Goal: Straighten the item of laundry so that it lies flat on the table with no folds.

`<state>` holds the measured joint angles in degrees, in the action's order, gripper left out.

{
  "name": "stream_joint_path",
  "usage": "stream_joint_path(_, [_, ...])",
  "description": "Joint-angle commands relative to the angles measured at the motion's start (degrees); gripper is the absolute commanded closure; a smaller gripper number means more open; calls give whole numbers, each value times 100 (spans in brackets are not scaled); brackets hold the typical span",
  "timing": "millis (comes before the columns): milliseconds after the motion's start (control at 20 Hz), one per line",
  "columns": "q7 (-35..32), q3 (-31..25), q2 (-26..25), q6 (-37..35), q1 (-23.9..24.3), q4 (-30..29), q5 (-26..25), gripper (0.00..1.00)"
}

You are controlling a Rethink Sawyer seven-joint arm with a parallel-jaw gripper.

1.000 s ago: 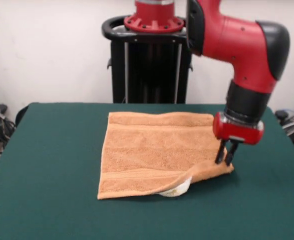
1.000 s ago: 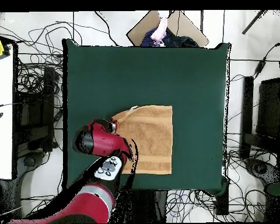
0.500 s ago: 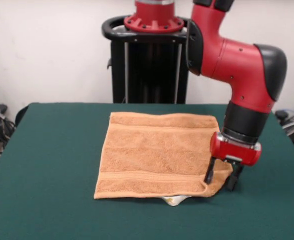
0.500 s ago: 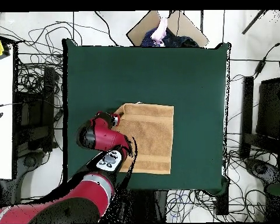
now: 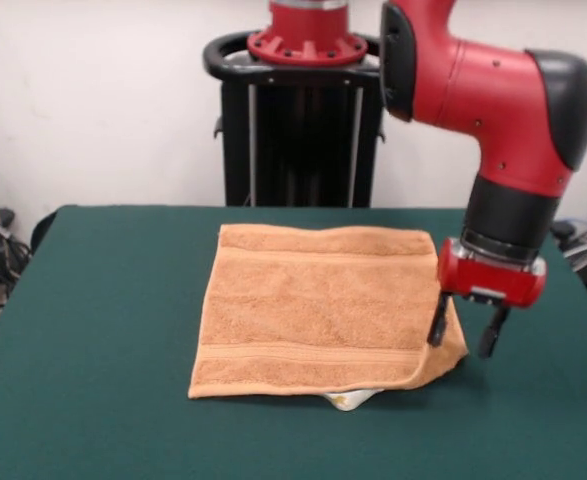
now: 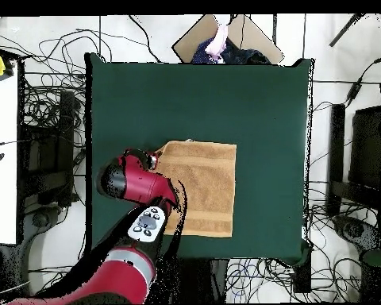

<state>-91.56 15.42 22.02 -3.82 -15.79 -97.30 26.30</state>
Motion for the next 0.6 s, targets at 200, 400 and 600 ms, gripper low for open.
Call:
stream_joint_path(200, [-771, -635, 615, -889, 482, -5, -204, 0])
stream_joint_path(400, [-723, -496, 676, -825, 447, -192, -369, 0])
stream_joint_path(600, [-681, -522, 687, -556, 572, -361, -588, 0])
